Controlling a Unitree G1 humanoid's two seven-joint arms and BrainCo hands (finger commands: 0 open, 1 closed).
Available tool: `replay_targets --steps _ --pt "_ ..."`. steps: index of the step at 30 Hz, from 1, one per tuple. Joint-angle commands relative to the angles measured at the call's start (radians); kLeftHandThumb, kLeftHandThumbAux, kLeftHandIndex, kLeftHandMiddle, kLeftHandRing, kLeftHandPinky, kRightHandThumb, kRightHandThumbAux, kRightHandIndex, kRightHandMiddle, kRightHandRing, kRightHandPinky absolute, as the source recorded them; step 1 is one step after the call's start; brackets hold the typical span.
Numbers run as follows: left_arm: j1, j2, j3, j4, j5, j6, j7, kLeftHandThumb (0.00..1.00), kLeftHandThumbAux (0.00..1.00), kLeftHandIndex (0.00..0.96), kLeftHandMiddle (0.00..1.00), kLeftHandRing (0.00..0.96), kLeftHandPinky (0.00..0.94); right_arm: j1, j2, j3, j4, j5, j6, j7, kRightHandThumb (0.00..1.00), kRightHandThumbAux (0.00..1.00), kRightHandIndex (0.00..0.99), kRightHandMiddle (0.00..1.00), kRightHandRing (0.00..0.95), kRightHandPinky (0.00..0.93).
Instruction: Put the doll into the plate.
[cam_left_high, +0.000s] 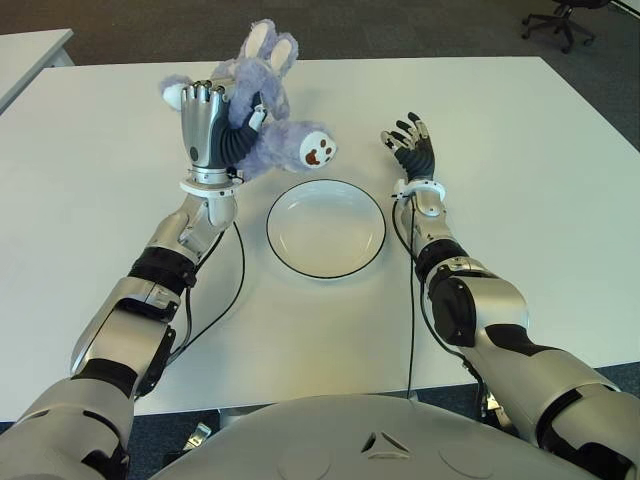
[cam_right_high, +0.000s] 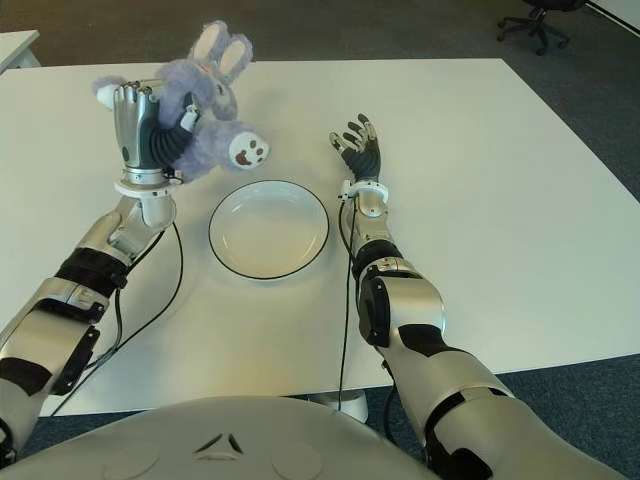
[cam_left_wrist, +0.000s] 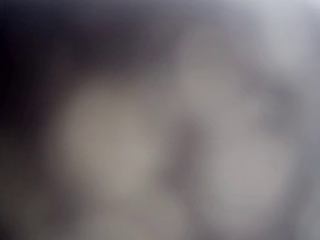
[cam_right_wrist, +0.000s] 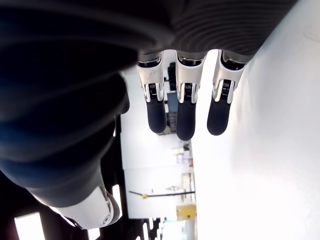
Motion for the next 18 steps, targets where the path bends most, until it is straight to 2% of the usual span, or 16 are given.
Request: replay_targets --steps 1,10,18 --pt "0.022 -0.009 0.01 -0.034 0.02 0.014 -0.019 0.563 0.615 0.786 0.875 0.884 0.9 0.152 0.027 -0.007 0.089 0.0 0.072 0.0 0.375 0.782 0.078 0.169 0.192 0.233" --pt "0.037 -0.016 0.012 -0.071 0.023 0.024 -0.022 0.53 0.592 0.779 0.866 0.875 0.889 0.153 0.026 -0.006 0.089 -0.002 0.071 -0.002 0.376 0.785 0.08 0.166 0.19 0.231" --pt "0.048 -0.019 0.014 -0.1 0.026 0.032 -0.024 0.54 0.581 0.78 0.861 0.869 0.883 0.152 0.027 -0.007 0.089 -0.001 0.071 -0.002 0.379 0.788 0.076 0.165 0.188 0.23"
